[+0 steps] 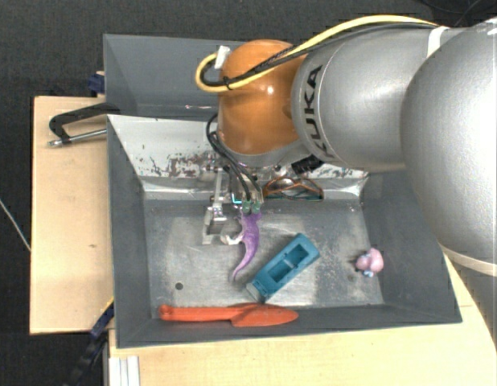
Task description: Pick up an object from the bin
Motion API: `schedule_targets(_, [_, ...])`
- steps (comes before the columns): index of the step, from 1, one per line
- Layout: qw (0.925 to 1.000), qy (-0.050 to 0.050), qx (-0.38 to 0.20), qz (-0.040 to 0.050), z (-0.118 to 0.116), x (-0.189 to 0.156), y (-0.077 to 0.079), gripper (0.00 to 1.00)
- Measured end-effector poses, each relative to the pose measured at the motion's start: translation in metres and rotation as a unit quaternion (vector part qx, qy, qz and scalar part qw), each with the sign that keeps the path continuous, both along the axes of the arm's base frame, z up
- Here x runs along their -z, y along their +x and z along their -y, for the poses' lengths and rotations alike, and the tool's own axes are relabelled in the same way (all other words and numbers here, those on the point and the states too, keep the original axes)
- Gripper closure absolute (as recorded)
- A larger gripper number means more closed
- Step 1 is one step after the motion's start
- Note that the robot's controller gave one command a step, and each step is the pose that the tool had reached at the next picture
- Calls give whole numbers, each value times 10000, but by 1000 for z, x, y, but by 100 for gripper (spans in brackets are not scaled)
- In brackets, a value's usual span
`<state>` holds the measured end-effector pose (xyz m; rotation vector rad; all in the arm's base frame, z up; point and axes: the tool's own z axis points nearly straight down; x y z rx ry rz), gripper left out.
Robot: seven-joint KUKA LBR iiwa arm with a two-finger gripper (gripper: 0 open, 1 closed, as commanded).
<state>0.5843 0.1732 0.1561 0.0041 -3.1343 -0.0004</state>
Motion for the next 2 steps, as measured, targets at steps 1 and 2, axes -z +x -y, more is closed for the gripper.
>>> schedule_targets(1, [10000,6,9,32,1,-5,1,0])
schedule_targets(2, [9995,12,-312,53,30,14,-18,0])
